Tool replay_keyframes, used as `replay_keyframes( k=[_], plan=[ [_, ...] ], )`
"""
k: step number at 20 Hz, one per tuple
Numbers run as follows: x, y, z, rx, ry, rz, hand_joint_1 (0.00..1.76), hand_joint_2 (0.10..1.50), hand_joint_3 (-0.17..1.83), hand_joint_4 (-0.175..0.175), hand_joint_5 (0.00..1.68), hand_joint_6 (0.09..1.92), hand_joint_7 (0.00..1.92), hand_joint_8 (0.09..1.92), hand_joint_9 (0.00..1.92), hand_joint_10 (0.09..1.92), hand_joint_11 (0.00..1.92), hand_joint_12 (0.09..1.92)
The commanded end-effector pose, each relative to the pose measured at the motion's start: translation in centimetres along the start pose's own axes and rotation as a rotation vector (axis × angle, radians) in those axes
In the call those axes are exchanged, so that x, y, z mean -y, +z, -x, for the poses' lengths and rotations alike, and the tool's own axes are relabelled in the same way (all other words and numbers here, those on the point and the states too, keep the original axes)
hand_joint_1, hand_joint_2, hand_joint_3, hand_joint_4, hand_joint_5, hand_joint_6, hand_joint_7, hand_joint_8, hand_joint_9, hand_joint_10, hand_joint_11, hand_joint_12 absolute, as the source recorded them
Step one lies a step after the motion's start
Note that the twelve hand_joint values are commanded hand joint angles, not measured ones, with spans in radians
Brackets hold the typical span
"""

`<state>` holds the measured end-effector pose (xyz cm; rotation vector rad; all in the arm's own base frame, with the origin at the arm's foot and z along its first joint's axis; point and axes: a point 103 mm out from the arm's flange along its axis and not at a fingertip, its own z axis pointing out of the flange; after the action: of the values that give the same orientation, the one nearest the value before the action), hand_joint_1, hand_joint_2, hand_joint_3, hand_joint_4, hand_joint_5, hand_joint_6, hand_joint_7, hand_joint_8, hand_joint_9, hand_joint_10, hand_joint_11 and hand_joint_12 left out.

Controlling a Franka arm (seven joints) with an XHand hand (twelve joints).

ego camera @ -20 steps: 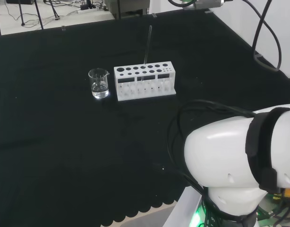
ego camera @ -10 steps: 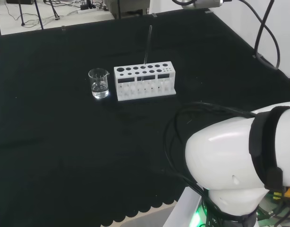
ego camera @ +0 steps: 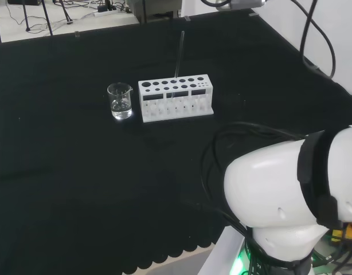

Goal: Take the glass rod from the white test tube rack.

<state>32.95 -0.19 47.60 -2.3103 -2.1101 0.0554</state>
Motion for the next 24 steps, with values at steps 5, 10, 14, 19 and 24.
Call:
replay_keyframes(
  k=[5, 10, 14, 19, 24],
  plan=[
    [-7.7, 1.1, 3.4, -0.048, 0.017, -0.042, 0.58, 1.18, -0.17, -0.101, 0.16, 0.09, 0.0, 0.72, 0.0, 0.89, 0.0, 1.31],
    [-11.5, 1.9, 4.5, -0.041, 0.019, -0.05, 0.58, 1.19, -0.17, -0.102, 0.16, 0.09, 0.0, 0.73, 0.01, 0.9, 0.0, 1.31],
    [-14.7, 3.0, 5.9, -0.063, 0.02, -0.064, 0.58, 1.19, -0.17, -0.104, 0.16, 0.09, 0.0, 0.75, 0.01, 0.92, 0.0, 1.35],
    [-18.7, 4.9, 8.0, -0.067, 0.007, -0.082, 0.58, 1.19, -0.17, -0.104, 0.16, 0.09, 0.0, 0.76, 0.04, 0.93, 0.0, 1.41],
    [-21.5, 7.0, 7.7, -0.073, -0.013, -0.098, 0.57, 1.2, -0.17, -0.108, 0.16, 0.09, 0.0, 0.78, 0.06, 0.94, 0.0, 1.45]
  ],
)
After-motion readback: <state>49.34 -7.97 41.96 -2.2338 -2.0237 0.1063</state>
